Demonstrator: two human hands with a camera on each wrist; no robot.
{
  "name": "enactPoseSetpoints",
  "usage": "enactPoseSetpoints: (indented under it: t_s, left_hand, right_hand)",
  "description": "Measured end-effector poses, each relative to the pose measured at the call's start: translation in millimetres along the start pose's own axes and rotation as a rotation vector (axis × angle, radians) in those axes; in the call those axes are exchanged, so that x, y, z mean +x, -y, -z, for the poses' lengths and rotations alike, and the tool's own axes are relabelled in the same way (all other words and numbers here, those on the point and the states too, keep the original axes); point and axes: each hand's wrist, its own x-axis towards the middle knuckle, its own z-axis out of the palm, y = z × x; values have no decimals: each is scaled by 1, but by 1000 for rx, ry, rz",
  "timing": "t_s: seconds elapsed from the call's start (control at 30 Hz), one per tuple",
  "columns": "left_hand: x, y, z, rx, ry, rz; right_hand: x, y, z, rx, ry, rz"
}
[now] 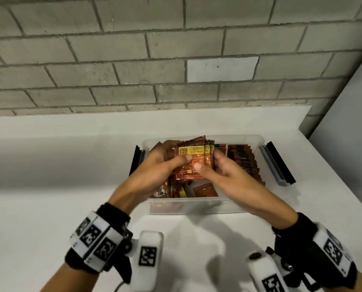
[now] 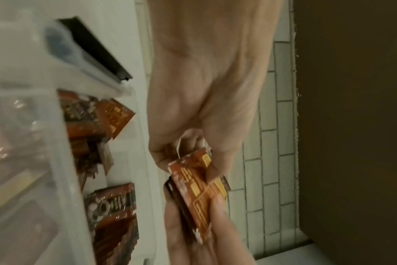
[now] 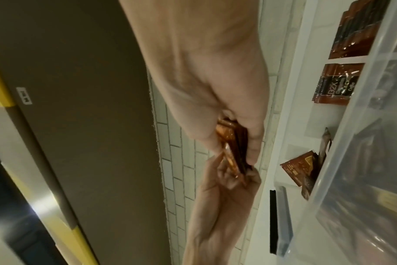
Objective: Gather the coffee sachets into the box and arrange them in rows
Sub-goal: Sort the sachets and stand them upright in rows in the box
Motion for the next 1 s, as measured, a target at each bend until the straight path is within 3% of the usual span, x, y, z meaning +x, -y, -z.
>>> enactPoseSetpoints:
  t_s: [0.07, 0.23, 0.3, 0.4, 0.47, 0.57, 0.67, 0.77, 1.0]
  left_hand:
    - [-3, 10, -15, -188, -63, 22]
    - [-10, 25, -46, -235, -134, -2]
    - [-10, 25, -52, -305, -113, 10]
    - [-14, 24, -55, -371, -47, 26]
    - [-19, 23, -52, -399, -17, 37]
    - [-24, 24, -47, -508, -30, 61]
    - [-24, 26, -46, -623, -43, 49]
    - [-23, 28, -51, -629, -27, 23]
    - [-24, 28, -50, -689, -31, 109]
  right_hand:
    - [-1, -1, -1, -89, -114, 22]
    - [-10, 0, -3, -597, -375, 218]
    - [-15, 1, -11, -750, -371, 289]
    - [-23, 3, -21, -850, -237, 277]
    - [-27, 3, -19, -787, -100, 235]
    - [-31, 8, -3, -426, 22, 116]
    - [-30, 7, 12, -149, -99, 121]
    - [-26, 3, 17, -43, -273, 115]
    - [-23, -5, 27, 150, -314, 18]
